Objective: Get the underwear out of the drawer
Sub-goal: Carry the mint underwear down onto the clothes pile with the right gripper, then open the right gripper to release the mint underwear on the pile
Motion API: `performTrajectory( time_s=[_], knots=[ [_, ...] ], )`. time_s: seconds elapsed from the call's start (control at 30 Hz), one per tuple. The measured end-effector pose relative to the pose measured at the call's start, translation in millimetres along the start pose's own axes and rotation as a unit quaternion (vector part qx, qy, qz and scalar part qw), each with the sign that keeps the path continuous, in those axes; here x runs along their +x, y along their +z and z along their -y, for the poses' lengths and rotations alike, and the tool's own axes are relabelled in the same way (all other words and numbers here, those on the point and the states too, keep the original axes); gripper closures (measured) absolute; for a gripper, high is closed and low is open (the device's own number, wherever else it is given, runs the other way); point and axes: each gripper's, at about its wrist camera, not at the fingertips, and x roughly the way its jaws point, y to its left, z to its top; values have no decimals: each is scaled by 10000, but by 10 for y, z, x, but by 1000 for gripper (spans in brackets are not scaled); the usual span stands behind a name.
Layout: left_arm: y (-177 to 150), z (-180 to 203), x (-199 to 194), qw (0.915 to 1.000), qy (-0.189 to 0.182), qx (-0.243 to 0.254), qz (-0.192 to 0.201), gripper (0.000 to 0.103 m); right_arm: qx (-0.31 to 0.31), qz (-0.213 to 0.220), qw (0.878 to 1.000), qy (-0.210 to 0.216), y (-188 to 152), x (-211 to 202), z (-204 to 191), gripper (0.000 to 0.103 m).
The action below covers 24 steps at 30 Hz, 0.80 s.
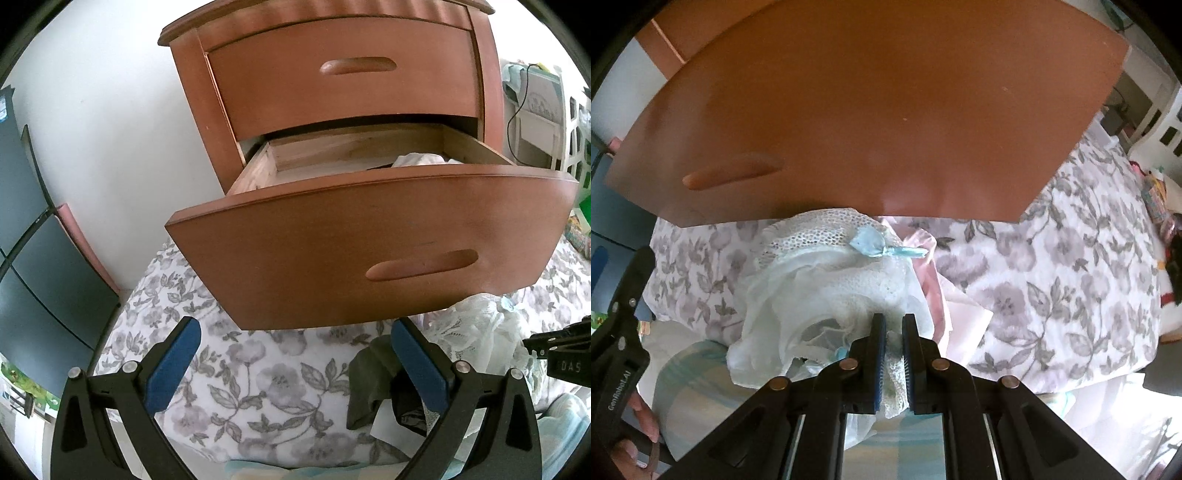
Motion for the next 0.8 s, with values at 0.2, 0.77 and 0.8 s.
performTrajectory(
  time_s=[0.2,0.77,0.8],
  knots=[
    [-1,2,4,10000,2,28,-17,0,32,-75,9999,-147,5,-2,23,90],
    [-6,5,2,10000,-2,34,-32,0,385,208,9984,-352,32,-184,119,25],
    [-7,7,1,10000,0,36,-31,0,389,232,9983,-369,38,-198,112,22]
  ],
)
